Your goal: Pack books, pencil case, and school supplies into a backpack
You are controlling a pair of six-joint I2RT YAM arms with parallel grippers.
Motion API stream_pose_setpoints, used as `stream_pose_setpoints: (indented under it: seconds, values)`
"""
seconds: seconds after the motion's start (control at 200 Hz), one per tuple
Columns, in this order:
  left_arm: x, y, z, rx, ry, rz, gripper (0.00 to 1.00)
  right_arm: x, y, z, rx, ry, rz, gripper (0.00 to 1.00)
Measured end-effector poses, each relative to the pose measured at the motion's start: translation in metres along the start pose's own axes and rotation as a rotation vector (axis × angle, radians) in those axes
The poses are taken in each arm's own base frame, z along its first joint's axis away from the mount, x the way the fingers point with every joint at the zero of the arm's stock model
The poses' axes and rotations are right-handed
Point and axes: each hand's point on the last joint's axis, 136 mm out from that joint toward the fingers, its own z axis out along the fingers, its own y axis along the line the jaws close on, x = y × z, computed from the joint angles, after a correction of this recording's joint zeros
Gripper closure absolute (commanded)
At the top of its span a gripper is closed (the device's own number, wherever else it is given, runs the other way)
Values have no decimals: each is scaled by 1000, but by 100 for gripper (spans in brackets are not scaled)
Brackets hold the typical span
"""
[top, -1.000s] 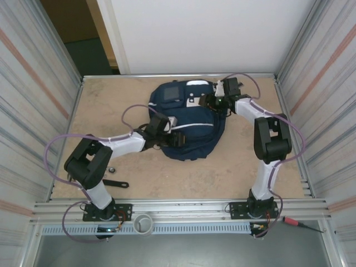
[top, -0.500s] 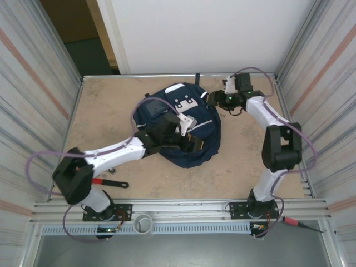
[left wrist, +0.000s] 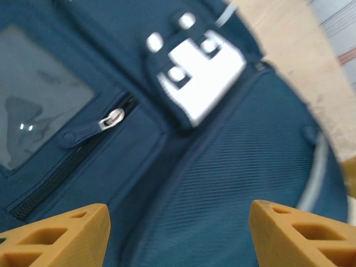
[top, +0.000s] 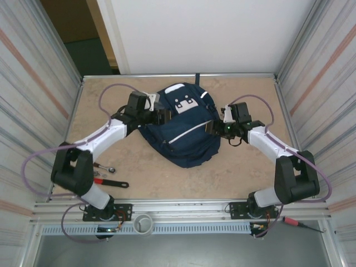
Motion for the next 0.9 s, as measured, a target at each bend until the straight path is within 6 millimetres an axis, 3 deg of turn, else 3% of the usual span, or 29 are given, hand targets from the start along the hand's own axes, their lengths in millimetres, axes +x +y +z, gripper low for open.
stream_pose_setpoints:
  seconds: [0.185,0.386,0.566,0.761,0.902]
  values:
    - [37,4,29,42,146,-39,47,-7,8,6,-22,-21,-2,51]
    - [41,3,30,59,158,-39,54,-13,-2,27,2,17,28,60]
    - [57,-1,27,76,168,-30,60,-42,-6,37,5,-8,41,65]
    - [83,-40,31,138,210,35,61,-84,-12,46,5,-50,48,64]
    - [102,-74,33,193,249,77,54,-105,-11,48,12,-64,17,55]
